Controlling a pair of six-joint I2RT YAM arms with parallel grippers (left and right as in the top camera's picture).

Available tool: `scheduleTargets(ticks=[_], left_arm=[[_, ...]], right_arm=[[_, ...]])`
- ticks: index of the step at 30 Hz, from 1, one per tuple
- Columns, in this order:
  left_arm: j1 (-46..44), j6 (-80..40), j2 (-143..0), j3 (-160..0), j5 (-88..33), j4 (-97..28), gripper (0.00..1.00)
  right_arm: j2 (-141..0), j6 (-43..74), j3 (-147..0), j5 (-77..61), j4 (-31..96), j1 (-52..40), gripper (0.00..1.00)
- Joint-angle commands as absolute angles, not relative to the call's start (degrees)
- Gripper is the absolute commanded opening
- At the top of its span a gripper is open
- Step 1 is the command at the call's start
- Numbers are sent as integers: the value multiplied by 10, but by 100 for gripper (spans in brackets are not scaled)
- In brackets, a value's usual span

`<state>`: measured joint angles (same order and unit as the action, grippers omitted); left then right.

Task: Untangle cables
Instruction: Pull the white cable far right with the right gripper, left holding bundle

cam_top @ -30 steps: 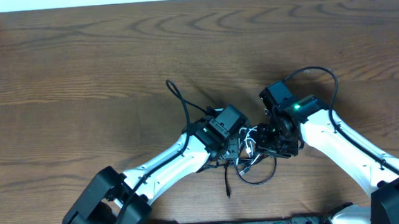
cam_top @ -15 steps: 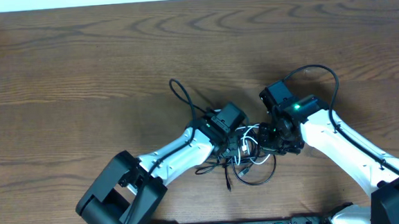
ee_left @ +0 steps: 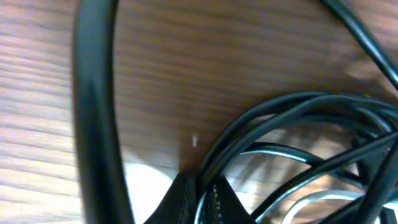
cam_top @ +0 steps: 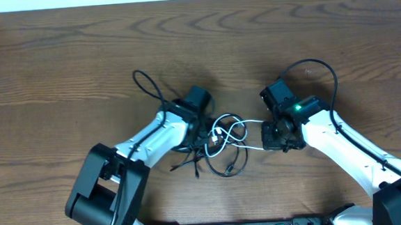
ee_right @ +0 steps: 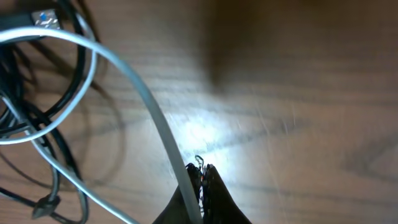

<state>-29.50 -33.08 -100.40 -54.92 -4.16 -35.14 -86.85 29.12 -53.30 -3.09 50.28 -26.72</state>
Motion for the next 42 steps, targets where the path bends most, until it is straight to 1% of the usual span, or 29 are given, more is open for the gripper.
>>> scheduleTargets(ticks=[1,3,7,9,14,17,21,27,33,40,42], left_arm=[[-239,-269,-1022,-536,25,-367,8],[-213,-270,-1022,-536,38,-369,8],[-161,-270,-1022,-536,39,-371,8],[-133,-270,-1022,-536,39,-371,8],[-93,-270,-1022,-536,39,-372,8],[-83,-270,-1022,-536,39,-377,8],[-81,-270,-1022,-536,39,-380,8],[-81,-270,-1022,-536,39,-379,8],[-81,-270,-1022,-536,39,-379,8],[-81,-270,-1022,-536,54,-383,8],[-80,-270,-1022,-536,59,-384,8]], right_arm=[[-870,248,-535,-1,489,-268,1],[-870,225,-535,-1,480,-262,1],[-869,218,-552,-20,476,-236,1],[-868,192,-569,-74,475,-227,1],[-868,151,-612,-308,443,-207,1],[-868,152,-626,-347,426,-198,1],[-868,152,-629,-287,428,-185,1],[-868,152,-629,-67,498,-167,1],[-868,171,-629,99,576,-127,1],[-868,220,-628,122,578,-35,1],[-868,260,-628,138,574,1,1]])
